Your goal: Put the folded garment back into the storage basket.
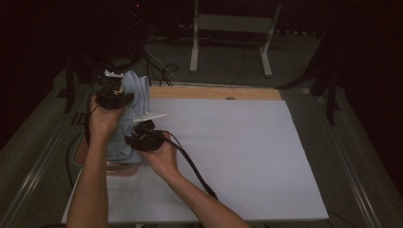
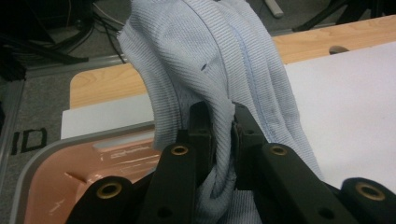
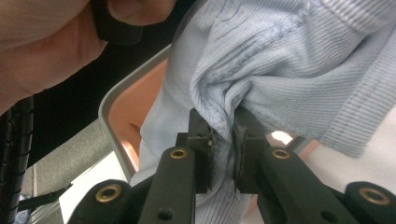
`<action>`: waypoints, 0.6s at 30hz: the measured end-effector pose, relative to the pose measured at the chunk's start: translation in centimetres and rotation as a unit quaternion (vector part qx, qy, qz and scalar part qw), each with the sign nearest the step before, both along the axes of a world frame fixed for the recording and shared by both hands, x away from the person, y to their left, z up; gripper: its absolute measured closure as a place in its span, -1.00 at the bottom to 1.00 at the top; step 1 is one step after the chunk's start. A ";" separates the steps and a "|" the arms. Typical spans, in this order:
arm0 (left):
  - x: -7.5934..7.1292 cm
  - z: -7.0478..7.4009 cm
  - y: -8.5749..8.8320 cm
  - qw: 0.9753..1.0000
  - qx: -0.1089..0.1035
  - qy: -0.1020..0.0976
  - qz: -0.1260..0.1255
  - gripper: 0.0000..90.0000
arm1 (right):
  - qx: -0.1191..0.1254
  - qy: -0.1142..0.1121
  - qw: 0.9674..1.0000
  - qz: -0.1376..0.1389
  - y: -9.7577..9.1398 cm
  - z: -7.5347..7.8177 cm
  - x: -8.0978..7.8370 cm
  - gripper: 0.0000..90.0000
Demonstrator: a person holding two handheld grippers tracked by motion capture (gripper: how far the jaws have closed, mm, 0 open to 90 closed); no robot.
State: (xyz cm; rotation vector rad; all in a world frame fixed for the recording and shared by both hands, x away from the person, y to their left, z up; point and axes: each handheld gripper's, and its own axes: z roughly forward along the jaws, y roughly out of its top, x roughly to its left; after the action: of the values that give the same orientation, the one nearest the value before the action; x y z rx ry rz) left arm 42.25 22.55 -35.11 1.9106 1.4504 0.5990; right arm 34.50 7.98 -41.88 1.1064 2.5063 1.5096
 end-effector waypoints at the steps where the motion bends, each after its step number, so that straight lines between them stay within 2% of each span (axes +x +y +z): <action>1: 0.0 -0.1 0.1 1.000 -0.001 -0.001 0.002 0.83 | 0.001 0.000 1.000 -0.002 0.1 0.0 0.0 0.79; 10: -0.1 -0.8 0.8 1.000 -0.002 0.005 0.010 0.83 | -0.003 0.004 1.000 0.001 1.0 -0.4 0.0 0.79; 18: -0.3 -0.5 1.3 1.000 0.000 0.004 0.014 0.83 | -0.005 0.006 1.000 0.005 1.7 -0.4 0.0 0.79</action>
State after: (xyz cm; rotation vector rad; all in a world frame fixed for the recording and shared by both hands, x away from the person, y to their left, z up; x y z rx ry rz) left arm 41.99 23.84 -35.63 1.8974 1.4841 0.6043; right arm 34.47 9.65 -42.29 1.1058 2.5295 1.4951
